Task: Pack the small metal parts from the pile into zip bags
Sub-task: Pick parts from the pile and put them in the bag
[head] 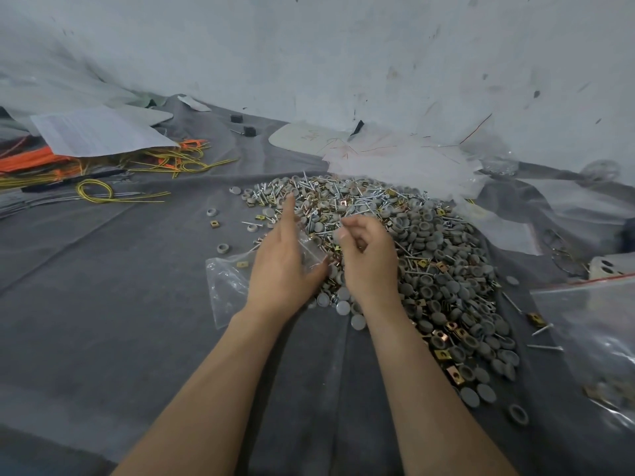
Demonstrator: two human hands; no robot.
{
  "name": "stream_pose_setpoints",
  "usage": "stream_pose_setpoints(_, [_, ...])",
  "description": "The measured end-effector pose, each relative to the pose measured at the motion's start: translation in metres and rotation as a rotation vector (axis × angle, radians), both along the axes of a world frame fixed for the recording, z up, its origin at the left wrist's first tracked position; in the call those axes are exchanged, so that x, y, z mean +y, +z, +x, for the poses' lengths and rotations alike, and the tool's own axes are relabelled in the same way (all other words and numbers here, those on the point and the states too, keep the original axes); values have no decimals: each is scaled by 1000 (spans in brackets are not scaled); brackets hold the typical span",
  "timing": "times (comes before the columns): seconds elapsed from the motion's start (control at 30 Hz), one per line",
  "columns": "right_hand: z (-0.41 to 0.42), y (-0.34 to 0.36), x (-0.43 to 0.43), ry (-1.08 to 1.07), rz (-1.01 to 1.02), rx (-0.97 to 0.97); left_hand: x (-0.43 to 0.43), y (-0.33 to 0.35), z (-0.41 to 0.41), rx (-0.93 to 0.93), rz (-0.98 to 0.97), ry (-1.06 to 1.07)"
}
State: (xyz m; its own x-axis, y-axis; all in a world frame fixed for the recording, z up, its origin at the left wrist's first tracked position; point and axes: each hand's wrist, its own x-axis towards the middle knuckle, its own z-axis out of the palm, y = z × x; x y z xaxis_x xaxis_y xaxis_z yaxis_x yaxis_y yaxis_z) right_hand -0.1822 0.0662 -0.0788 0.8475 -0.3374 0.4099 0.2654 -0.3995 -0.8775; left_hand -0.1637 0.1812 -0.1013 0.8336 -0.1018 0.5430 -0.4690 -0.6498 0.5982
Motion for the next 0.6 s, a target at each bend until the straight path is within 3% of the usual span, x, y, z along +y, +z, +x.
stream_pose_setpoints(0.17, [-2,1,6,203,-113,54,0,1,0,-17,-5,-10])
stream_pose_setpoints(0.33, [0,-1,-15,-173,-253,25,1,-1,1,-18,-2,31])
stream_pose_setpoints(0.4, [1,-4,-18,-204,-386,47,1,-1,1,-15,-3,31])
stream_pose_setpoints(0.53, [6,-15,-10,-58,-784,232,0,2,-1,-23,1,14])
stream_pose_setpoints(0.6, [7,-17,-10,-70,-851,279,0,3,-2,-21,5,10])
